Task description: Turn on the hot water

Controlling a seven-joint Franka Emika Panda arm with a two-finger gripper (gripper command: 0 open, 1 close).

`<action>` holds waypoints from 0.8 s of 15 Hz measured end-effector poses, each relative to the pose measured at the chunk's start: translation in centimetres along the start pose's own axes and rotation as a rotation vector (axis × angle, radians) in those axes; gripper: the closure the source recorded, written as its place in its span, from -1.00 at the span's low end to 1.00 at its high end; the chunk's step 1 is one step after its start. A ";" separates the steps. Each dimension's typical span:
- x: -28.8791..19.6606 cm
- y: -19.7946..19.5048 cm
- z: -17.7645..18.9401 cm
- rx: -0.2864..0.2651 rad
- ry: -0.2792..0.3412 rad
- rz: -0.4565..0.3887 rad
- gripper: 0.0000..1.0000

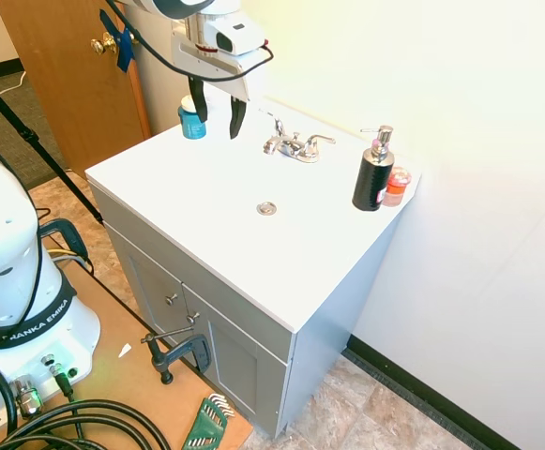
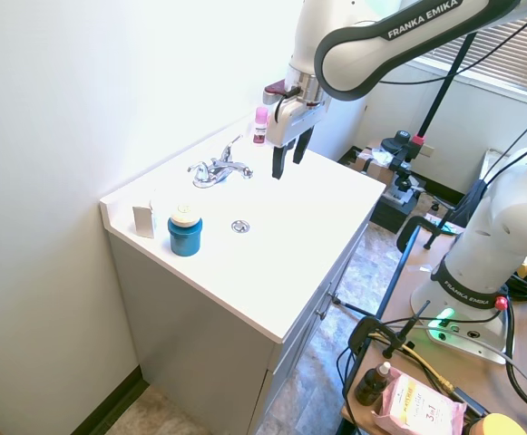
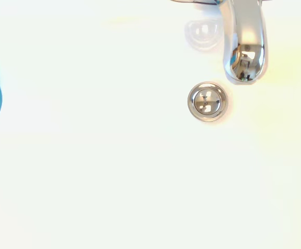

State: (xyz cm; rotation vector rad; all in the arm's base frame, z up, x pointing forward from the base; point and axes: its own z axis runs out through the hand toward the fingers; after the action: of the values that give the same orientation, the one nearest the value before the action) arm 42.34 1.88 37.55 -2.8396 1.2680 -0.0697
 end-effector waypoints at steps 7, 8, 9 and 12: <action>2.9 -4.7 -0.4 -0.001 0.228 -0.023 -1.00; 3.7 -6.3 -0.2 0.006 0.269 -0.006 -1.00; 4.4 -7.8 -0.1 0.011 0.323 0.001 -1.00; 4.8 -11.5 0.2 0.033 0.484 0.017 -1.00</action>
State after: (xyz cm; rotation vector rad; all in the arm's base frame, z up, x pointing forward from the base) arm 54.13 5.97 37.98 -2.8803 1.3363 -0.8114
